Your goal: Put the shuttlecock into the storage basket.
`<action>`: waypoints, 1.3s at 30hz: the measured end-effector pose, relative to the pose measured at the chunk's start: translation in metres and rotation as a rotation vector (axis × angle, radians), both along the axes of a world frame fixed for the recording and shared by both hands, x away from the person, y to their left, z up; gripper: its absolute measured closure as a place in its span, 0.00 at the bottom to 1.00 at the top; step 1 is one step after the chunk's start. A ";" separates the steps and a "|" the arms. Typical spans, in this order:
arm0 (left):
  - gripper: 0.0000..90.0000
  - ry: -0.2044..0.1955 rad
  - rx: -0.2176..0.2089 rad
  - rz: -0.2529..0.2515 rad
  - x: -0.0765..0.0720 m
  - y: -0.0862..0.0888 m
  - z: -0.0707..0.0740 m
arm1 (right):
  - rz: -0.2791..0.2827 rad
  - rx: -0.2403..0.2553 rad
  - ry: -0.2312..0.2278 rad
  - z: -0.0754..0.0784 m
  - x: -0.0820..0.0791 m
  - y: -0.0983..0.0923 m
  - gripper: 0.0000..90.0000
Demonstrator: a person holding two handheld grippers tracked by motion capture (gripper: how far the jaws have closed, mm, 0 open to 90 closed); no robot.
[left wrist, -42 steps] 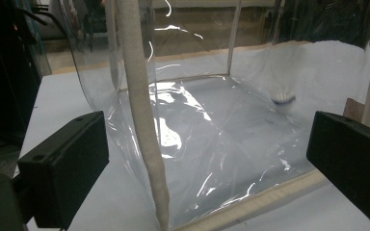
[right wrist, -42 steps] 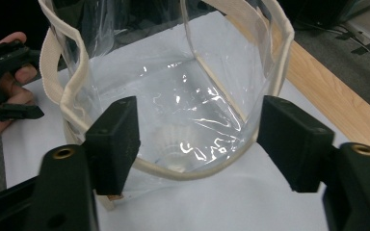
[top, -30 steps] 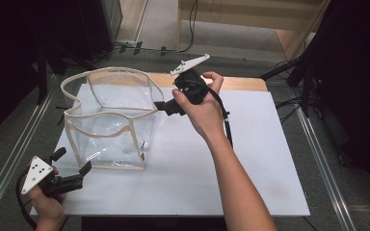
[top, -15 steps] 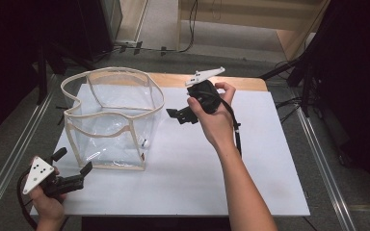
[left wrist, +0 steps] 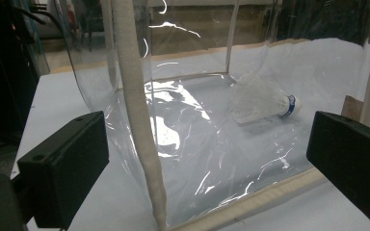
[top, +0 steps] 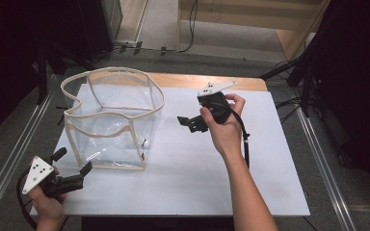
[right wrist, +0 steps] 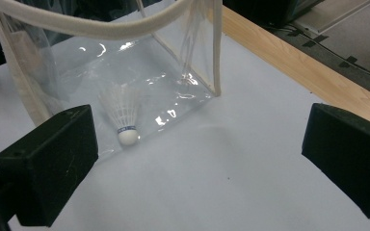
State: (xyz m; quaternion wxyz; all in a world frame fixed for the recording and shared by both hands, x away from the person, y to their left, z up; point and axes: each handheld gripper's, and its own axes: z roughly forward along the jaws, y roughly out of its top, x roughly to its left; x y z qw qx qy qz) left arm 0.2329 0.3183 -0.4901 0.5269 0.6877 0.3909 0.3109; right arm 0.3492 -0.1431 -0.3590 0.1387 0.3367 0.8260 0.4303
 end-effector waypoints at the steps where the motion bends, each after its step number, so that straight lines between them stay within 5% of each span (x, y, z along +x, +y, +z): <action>1: 0.02 0.000 0.000 0.000 0.000 0.000 0.000 | 0.000 0.000 -0.002 -0.001 -0.001 -0.002 0.00; 39: 0.02 0.000 0.002 -0.001 0.000 -0.001 0.000 | -0.100 0.043 0.014 -0.053 -0.031 -0.065 0.00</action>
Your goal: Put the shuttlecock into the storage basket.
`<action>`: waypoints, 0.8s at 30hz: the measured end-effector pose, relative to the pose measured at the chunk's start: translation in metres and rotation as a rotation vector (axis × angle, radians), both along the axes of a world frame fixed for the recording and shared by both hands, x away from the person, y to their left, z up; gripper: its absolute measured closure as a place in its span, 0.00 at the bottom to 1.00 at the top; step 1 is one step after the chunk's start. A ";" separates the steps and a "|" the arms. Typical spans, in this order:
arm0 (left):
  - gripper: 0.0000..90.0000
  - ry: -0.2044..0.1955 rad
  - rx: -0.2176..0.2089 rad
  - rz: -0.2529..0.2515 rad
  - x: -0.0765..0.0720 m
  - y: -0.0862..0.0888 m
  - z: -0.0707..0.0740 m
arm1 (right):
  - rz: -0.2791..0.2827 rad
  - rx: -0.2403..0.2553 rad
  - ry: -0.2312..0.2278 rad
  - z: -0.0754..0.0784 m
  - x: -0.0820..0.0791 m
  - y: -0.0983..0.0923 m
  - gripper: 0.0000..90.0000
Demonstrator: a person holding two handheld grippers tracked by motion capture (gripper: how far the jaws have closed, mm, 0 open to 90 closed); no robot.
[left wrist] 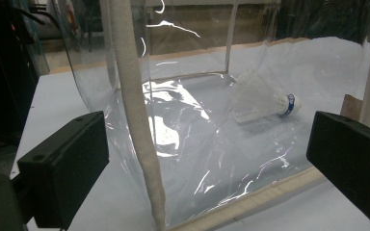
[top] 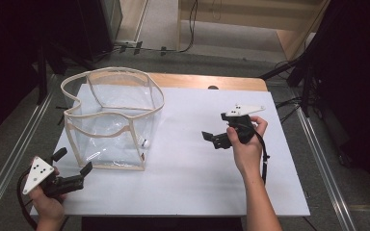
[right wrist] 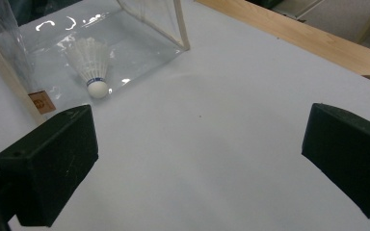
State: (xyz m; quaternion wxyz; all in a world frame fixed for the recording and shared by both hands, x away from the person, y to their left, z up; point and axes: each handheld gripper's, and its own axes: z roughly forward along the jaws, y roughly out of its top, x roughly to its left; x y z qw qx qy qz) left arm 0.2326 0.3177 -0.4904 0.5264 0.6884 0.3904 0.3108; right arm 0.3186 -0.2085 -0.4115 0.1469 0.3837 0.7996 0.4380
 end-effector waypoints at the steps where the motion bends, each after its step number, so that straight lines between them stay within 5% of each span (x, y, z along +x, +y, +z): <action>1: 0.02 0.000 -0.001 0.000 0.000 0.000 0.000 | -0.003 -0.002 0.001 -0.001 -0.001 -0.002 0.00; 24: 0.02 0.000 -0.001 0.000 0.000 0.000 0.000 | -0.053 0.016 0.009 -0.031 -0.023 -0.033 0.00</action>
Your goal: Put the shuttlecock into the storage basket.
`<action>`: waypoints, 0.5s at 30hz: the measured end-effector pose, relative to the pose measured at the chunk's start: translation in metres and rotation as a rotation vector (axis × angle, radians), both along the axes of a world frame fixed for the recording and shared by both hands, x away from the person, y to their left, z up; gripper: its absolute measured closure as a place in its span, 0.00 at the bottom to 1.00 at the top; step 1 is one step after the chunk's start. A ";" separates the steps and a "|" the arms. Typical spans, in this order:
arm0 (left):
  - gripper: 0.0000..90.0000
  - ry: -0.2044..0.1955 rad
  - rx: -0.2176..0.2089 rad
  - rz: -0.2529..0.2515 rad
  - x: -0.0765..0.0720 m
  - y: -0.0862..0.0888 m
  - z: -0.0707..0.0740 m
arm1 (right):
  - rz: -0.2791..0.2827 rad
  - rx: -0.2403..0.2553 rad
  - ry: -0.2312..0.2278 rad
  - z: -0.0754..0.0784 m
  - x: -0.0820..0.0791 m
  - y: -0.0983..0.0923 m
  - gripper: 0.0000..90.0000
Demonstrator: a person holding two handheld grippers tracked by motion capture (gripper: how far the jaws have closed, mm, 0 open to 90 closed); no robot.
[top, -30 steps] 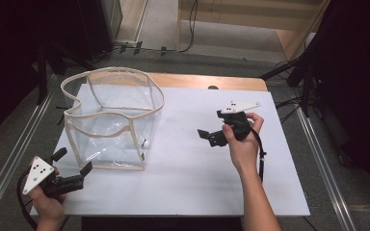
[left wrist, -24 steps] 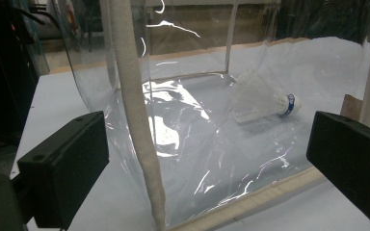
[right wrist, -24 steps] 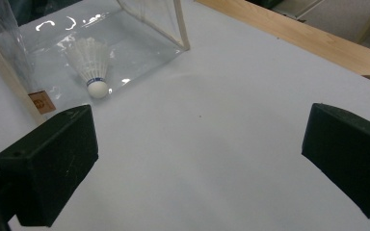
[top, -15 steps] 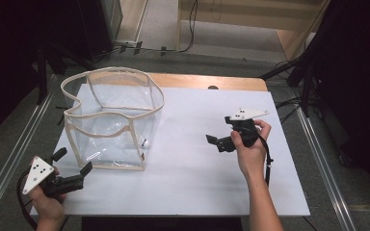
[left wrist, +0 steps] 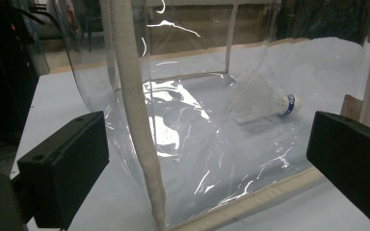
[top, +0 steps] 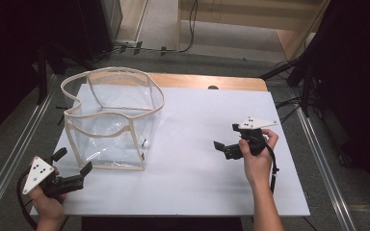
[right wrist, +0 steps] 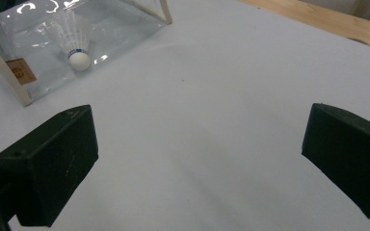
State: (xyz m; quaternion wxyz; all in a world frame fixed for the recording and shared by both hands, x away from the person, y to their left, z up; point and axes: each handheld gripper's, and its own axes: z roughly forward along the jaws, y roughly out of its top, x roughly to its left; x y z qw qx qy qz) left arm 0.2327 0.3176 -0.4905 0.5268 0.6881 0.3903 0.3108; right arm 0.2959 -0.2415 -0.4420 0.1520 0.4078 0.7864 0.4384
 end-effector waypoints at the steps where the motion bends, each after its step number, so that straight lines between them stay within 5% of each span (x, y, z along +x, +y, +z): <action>1: 0.02 0.001 0.002 0.000 0.000 0.000 0.000 | -0.005 0.001 -0.002 -0.001 -0.001 -0.002 0.00; 15: 0.02 0.000 0.006 -0.003 0.000 0.000 0.000 | -0.057 0.020 -0.004 -0.016 -0.023 -0.031 0.00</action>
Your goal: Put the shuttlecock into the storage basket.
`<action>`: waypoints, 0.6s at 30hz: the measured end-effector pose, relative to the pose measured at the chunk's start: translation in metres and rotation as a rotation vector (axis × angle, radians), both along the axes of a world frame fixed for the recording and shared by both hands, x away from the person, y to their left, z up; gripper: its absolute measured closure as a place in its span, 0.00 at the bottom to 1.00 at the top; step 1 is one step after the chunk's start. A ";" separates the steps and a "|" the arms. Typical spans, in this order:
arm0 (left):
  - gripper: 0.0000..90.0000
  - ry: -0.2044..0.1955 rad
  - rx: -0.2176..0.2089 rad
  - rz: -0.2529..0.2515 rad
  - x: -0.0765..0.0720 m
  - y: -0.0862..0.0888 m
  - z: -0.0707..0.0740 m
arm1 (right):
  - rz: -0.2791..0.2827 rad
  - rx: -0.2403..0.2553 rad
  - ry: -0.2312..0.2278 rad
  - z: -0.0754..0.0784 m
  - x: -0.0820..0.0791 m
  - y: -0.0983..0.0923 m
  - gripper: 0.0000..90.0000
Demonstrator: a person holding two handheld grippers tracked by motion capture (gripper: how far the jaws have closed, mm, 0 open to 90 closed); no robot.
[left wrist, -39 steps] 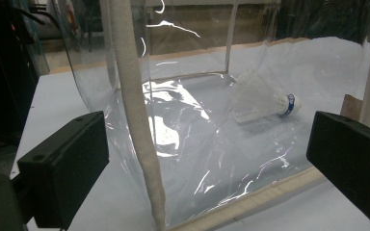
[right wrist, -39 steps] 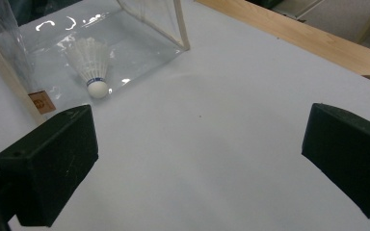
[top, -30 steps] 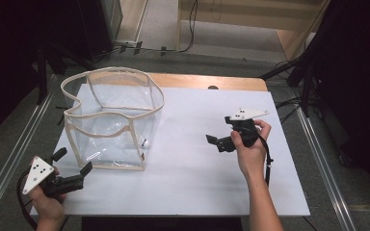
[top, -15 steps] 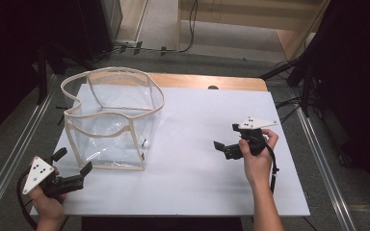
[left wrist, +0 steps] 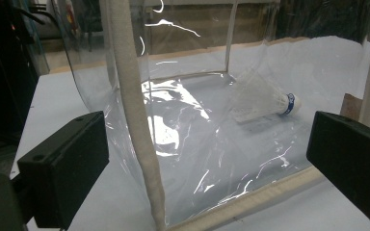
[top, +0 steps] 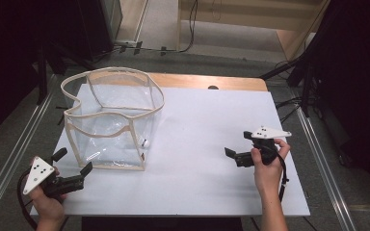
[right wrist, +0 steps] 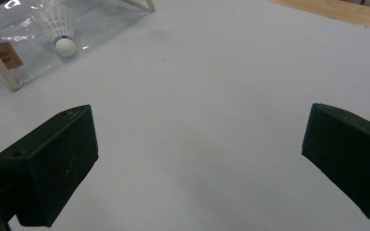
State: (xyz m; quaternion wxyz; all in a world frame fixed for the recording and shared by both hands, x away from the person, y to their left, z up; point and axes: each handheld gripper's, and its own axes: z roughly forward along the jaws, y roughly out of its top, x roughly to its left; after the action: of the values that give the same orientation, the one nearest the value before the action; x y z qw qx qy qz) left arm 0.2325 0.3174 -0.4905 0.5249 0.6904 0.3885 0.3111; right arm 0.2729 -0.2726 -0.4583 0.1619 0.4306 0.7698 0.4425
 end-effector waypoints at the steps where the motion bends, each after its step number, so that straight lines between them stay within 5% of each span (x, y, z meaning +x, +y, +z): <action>1: 0.02 -0.001 0.000 0.000 0.000 0.000 0.000 | -0.004 0.002 0.001 -0.001 -0.002 -0.002 0.00; 18: 0.02 0.001 0.004 0.001 0.000 -0.001 0.000 | -0.058 0.014 0.009 -0.019 -0.023 -0.028 0.00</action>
State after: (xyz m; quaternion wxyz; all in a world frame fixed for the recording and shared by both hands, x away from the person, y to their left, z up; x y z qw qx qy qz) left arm 0.2322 0.3168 -0.4906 0.5234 0.6914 0.3883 0.3119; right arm 0.2496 -0.3010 -0.4777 0.1681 0.4557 0.7546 0.4412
